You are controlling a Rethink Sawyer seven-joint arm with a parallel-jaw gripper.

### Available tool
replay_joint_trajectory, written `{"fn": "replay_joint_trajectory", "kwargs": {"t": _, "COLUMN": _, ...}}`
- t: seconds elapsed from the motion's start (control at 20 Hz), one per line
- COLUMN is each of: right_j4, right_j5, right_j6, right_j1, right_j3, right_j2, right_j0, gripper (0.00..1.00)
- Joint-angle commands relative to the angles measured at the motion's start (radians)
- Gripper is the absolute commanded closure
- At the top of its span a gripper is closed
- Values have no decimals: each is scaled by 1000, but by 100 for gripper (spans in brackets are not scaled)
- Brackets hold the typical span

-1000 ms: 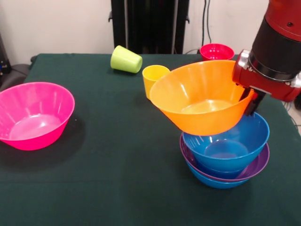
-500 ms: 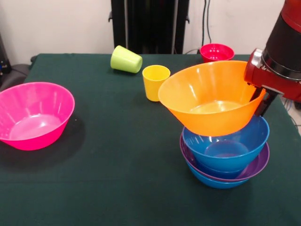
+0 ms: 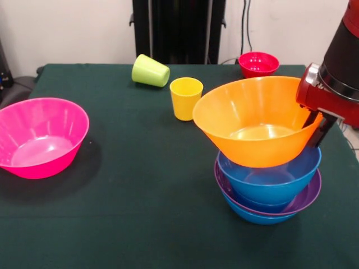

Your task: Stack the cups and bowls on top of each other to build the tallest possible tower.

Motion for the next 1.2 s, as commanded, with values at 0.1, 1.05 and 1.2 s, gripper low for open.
{"fn": "replay_joint_trajectory", "kwargs": {"t": 0.1, "right_j4": -7, "right_j5": 45, "right_j6": 125, "right_j1": 49, "right_j3": -40, "right_j2": 28, "right_j0": -21, "gripper": 100}}
{"fn": "replay_joint_trajectory", "kwargs": {"t": 1.05, "right_j4": 1, "right_j5": 14, "right_j6": 116, "right_j1": 147, "right_j3": -164, "right_j2": 2, "right_j0": -38, "gripper": 100}}
{"fn": "replay_joint_trajectory", "kwargs": {"t": 1.2, "right_j4": 8, "right_j5": -4, "right_j6": 111, "right_j1": 177, "right_j3": -191, "right_j2": 9, "right_j0": -49, "gripper": 100}}
